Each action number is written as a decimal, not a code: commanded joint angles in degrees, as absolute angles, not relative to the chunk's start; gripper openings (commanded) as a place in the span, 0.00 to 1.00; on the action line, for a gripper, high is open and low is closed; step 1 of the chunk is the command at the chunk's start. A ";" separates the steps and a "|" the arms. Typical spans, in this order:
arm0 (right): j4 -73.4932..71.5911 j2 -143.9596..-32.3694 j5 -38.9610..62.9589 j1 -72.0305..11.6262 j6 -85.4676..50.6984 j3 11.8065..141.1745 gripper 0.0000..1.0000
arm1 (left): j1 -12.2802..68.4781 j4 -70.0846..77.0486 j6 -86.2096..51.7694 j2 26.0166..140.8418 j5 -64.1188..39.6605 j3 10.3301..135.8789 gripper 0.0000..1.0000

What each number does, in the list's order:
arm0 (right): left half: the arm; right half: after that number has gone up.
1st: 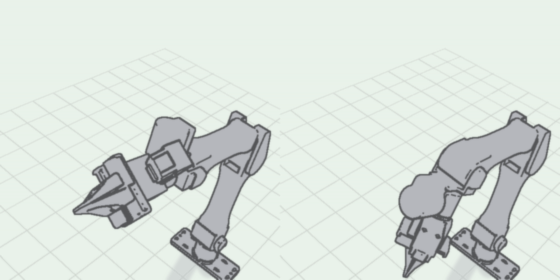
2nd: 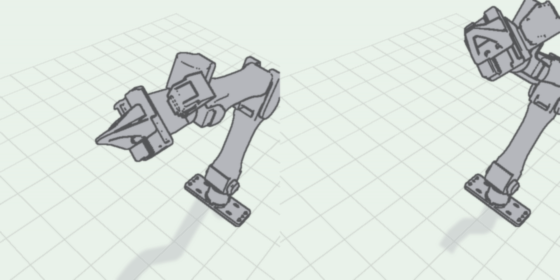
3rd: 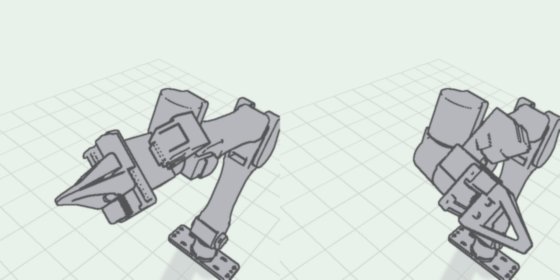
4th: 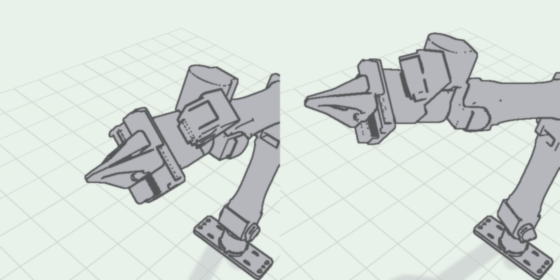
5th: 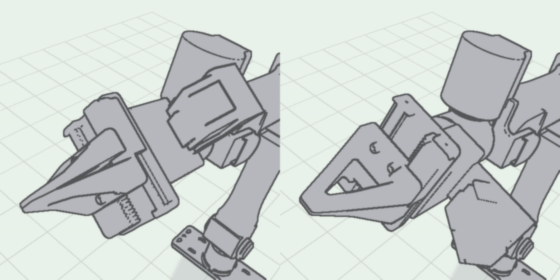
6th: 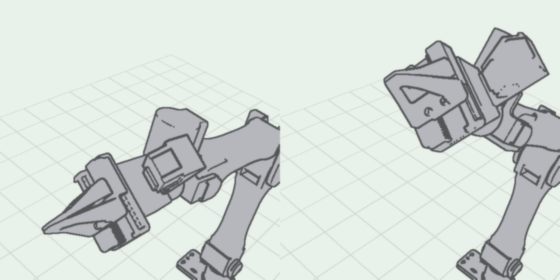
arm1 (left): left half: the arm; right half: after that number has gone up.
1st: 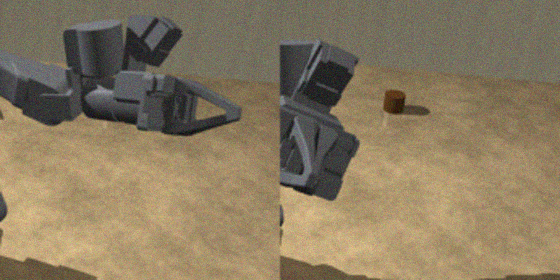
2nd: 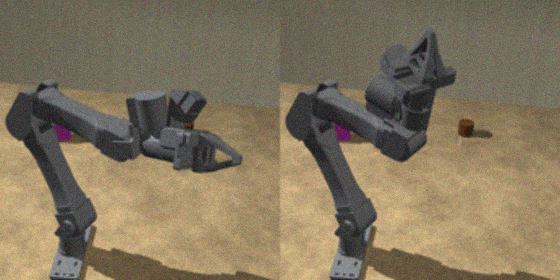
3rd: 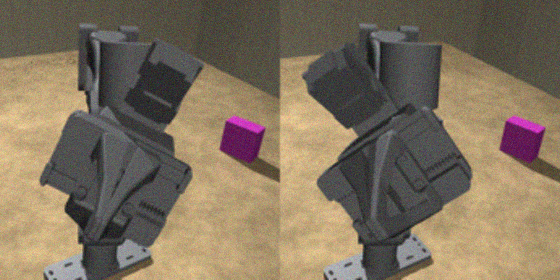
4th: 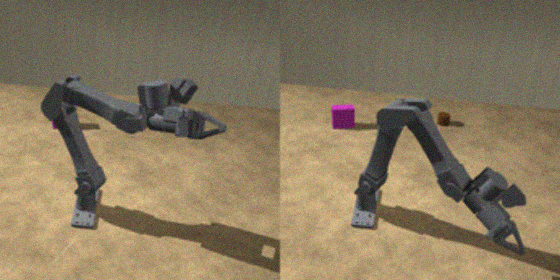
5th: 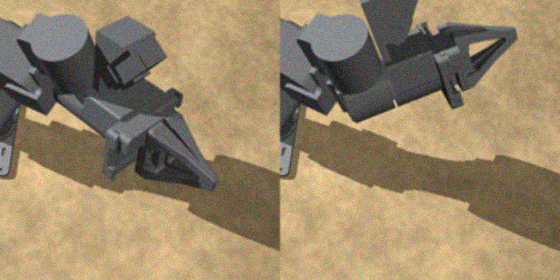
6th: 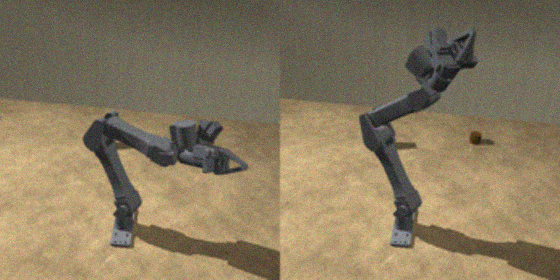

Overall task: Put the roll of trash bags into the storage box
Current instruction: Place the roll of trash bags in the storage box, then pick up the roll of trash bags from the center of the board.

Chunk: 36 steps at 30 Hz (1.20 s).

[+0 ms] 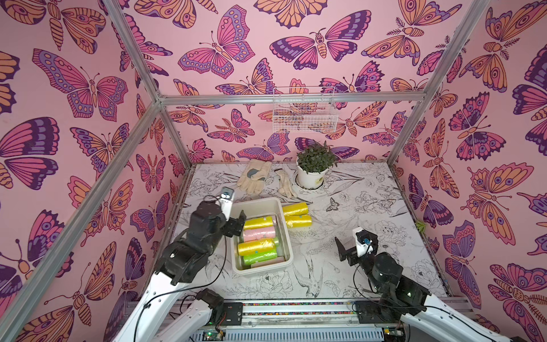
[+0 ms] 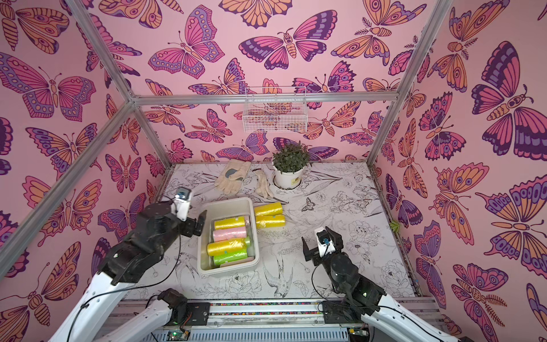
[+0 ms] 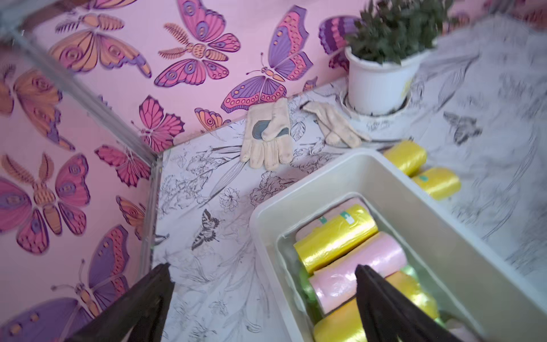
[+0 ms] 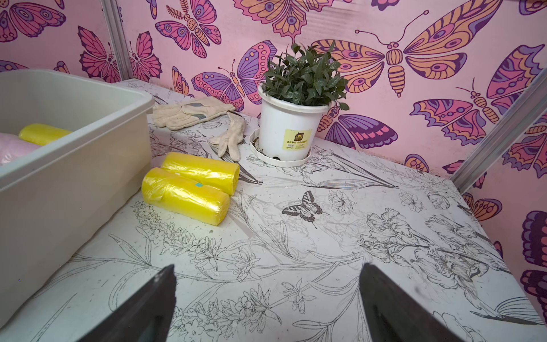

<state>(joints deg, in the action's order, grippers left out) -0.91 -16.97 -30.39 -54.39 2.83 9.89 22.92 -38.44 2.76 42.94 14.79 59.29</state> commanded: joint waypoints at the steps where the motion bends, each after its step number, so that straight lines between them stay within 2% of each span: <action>1: -1.39 -16.76 -29.89 -54.15 1.76 10.63 0.99 | 12.36 -43.98 -12.38 45.77 -1.29 60.11 1.00; 4: -1.58 -17.02 -30.04 -54.14 1.76 10.70 0.99 | 2.05 -45.80 -16.55 48.73 -6.44 58.82 1.00; 8: -1.58 -17.03 -30.32 -54.14 1.33 10.56 0.99 | -3.45 -41.96 -18.13 50.05 -14.32 53.63 1.00; 13: -3.08 -18.10 -30.06 -54.12 1.38 10.07 0.99 | -4.00 -47.11 -15.48 52.47 -18.10 57.57 1.00; 18: -6.84 -22.10 -29.56 -54.07 1.97 9.77 0.99 | -3.91 -48.93 -15.91 53.22 -14.64 59.31 1.00; 24: 1.74 -34.01 -30.68 -52.97 0.83 22.10 0.99 | -3.96 -50.07 -15.12 52.24 -12.66 59.77 1.00; 26: 6.41 -38.63 -27.21 -51.87 2.24 28.67 0.99 | -3.96 -50.29 -15.29 51.64 -10.81 59.68 1.00; 31: 25.98 -54.93 -4.65 -47.91 10.05 50.40 0.99 | -3.96 -50.21 -15.64 51.41 -10.29 59.07 1.00; 34: 41.41 -64.49 8.82 -47.84 20.98 63.02 0.99 | -3.96 -50.36 -15.80 52.37 -10.20 58.97 1.00; 36: 43.29 -67.53 8.97 -47.81 24.73 66.41 0.99 | -3.95 -50.67 -15.82 52.69 -10.13 59.15 1.00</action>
